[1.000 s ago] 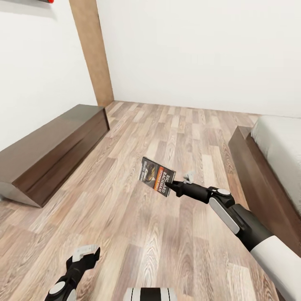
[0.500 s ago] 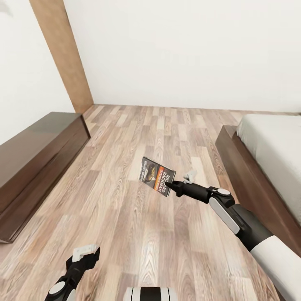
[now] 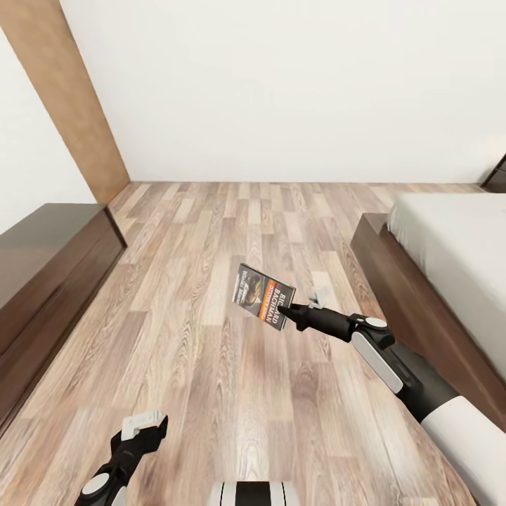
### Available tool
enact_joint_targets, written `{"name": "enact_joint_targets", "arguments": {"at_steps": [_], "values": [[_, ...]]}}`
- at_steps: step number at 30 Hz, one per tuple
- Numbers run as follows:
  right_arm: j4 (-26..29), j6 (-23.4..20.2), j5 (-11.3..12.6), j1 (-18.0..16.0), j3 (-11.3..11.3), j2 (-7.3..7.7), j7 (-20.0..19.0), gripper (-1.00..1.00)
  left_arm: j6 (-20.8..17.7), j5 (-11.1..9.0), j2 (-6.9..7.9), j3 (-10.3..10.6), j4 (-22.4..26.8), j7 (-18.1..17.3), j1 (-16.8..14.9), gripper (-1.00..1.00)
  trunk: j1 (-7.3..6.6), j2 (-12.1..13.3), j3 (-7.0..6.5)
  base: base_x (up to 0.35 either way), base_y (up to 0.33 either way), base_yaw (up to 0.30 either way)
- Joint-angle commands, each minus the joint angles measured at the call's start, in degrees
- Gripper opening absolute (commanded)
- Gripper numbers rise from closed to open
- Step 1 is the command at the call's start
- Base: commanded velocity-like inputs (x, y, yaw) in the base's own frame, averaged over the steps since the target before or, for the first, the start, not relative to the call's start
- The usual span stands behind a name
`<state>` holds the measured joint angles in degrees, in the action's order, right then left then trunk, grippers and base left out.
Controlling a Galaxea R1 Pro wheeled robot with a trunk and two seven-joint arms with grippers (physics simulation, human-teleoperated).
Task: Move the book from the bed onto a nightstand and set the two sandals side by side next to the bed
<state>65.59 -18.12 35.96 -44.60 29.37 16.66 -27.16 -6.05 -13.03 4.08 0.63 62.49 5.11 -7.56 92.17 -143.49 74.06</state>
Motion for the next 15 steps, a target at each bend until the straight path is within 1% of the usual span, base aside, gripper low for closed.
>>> {"name": "enact_joint_targets", "arguments": {"at_steps": [1,15], "values": [[0.1,-0.4,0.8,-0.1,0.1,0.04,0.1,-1.0,-0.3,-0.5,0.03,0.1,0.1,0.2,0.0,1.0,0.02,0.0,0.06,0.335,0.121,-0.017],[0.1,-0.5,0.6,-0.1,0.2,0.04,0.2,-1.0,-0.3,-0.5,0.05,0.1,0.1,0.2,0.0,1.0,0.02,0.0,0.07,0.335,0.119,-0.002]]}}
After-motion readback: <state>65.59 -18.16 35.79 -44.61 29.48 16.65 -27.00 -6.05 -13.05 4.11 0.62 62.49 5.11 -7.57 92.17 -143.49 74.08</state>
